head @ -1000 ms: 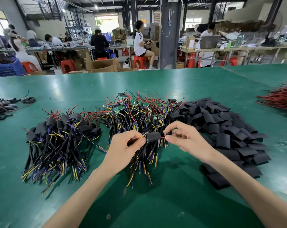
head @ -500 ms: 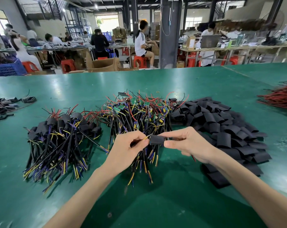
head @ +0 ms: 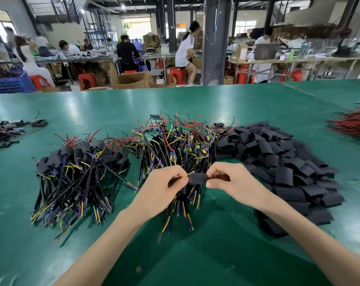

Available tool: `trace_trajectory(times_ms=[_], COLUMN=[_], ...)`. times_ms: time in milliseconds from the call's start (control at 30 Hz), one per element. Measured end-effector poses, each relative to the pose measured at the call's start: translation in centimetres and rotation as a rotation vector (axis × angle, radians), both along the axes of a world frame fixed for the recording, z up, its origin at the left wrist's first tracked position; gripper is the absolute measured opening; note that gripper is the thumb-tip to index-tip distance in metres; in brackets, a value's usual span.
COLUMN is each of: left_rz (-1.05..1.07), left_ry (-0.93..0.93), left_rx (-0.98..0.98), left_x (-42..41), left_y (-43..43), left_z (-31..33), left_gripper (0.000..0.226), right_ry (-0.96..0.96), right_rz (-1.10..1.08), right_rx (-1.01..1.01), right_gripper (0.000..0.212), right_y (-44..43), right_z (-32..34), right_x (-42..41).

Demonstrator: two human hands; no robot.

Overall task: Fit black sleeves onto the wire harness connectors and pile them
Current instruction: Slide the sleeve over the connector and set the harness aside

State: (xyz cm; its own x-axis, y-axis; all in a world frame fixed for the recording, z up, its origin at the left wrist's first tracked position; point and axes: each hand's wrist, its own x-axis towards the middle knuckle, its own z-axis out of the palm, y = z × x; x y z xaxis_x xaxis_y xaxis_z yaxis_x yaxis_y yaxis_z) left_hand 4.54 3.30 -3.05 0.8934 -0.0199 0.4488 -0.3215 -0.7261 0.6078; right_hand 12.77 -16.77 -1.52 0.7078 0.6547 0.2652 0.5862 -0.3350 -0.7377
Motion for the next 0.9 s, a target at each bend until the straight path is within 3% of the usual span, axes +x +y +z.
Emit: trace_trajectory(times_ms=[200, 900], left_rz=[-0.020, 0.096], left_ry=[0.022, -0.087], left_rx=[0.061, 0.138], left_x=[0.10, -0.16], left_y=[-0.16, -0.04], left_z=[-0.47, 0.07], left_gripper=[0.018, 0.007], right_ry=[-0.131, -0.169], right_rz=[0.040, 0.092], right_rx=[-0.046, -0.028], right_gripper=[0.007, 0.010], right_y=[0.01, -0.15], right_z=[0.11, -0.13], right_x=[-0.29, 0.00])
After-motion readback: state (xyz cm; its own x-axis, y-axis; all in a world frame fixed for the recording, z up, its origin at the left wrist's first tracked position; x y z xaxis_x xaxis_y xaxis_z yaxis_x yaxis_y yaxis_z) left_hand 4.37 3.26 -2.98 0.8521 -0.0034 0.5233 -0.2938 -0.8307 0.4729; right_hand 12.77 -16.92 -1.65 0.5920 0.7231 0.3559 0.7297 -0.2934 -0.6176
